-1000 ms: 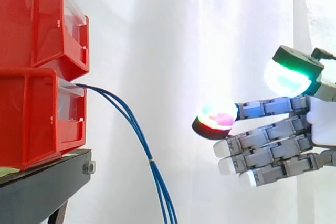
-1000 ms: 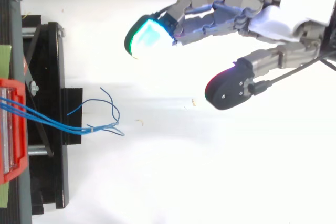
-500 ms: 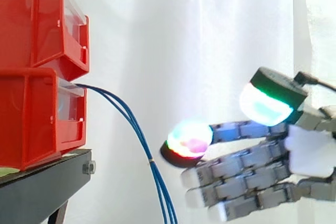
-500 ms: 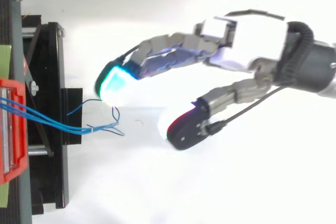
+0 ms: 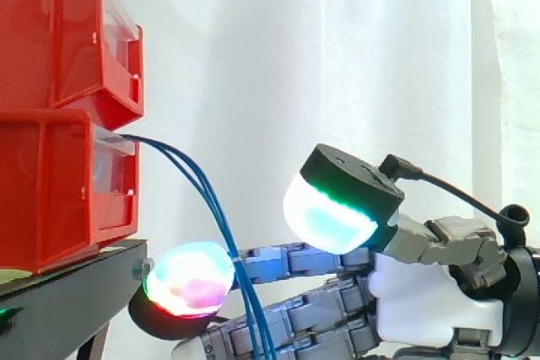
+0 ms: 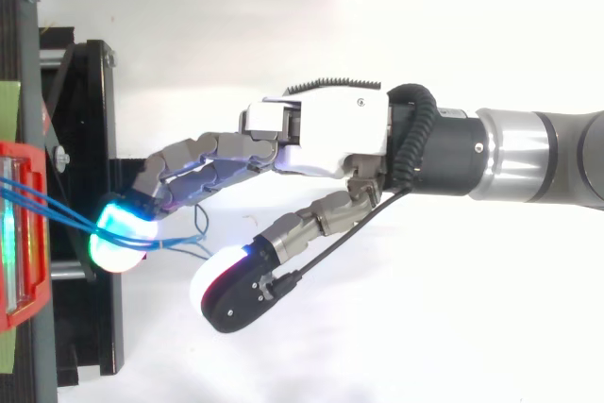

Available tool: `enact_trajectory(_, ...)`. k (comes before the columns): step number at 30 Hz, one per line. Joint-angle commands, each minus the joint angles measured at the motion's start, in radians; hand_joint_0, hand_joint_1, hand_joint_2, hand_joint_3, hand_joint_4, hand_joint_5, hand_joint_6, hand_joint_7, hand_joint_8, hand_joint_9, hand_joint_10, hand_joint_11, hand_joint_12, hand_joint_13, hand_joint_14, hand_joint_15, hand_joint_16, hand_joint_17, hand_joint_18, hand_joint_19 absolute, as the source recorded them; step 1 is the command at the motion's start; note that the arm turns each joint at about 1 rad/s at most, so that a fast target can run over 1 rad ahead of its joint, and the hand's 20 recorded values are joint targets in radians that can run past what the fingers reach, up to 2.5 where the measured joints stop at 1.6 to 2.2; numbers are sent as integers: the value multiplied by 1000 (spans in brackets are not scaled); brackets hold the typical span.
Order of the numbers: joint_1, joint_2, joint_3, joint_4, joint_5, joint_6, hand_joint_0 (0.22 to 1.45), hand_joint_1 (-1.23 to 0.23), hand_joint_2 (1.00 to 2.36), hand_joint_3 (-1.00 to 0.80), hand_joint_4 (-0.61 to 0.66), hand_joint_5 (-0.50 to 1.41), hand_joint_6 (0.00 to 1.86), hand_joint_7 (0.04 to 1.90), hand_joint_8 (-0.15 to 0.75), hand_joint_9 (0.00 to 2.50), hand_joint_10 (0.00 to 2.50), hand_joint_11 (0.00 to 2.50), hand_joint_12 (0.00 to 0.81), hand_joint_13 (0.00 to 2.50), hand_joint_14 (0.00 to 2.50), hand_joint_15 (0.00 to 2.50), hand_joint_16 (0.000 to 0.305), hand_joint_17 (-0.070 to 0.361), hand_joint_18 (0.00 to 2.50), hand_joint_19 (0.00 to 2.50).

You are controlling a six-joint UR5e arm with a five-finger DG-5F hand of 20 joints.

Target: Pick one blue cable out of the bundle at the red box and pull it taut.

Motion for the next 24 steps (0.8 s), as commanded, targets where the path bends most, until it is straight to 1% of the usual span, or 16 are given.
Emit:
enact_trajectory(1, 1, -2, 3, -2, -4, 2, 543, -692, 1000, -500, 374, -154, 502, 820, 332, 533, 3, 115, 373, 426, 6, 163, 55, 124, 391, 274)
enact_trajectory(8, 1, -2, 3, 3, -7, 2, 551, -666, 1000, -500, 379, -144, 502, 858, 334, 550, 3, 126, 371, 434, 6, 170, 54, 122, 398, 284)
enact_trajectory(12, -2, -2, 3, -1, -7, 2, 564, -626, 1000, -500, 378, -138, 503, 880, 332, 554, 3, 128, 368, 434, 6, 168, 54, 121, 394, 283)
enact_trajectory(17, -9, -2, 3, -4, -9, 2, 582, -621, 1001, -483, 375, -131, 503, 925, 328, 557, 3, 131, 364, 438, 6, 168, 53, 119, 390, 289)
enact_trajectory(20, -9, 0, 3, -4, -9, 2, 597, -634, 1003, -447, 364, -124, 503, 972, 326, 561, 2, 127, 363, 436, 6, 172, 52, 118, 393, 285)
enact_trajectory(24, -9, -2, 3, -4, -9, 0, 613, -659, 1007, -402, 300, -117, 502, 1089, 326, 561, 3, 141, 361, 438, 6, 170, 52, 117, 395, 288)
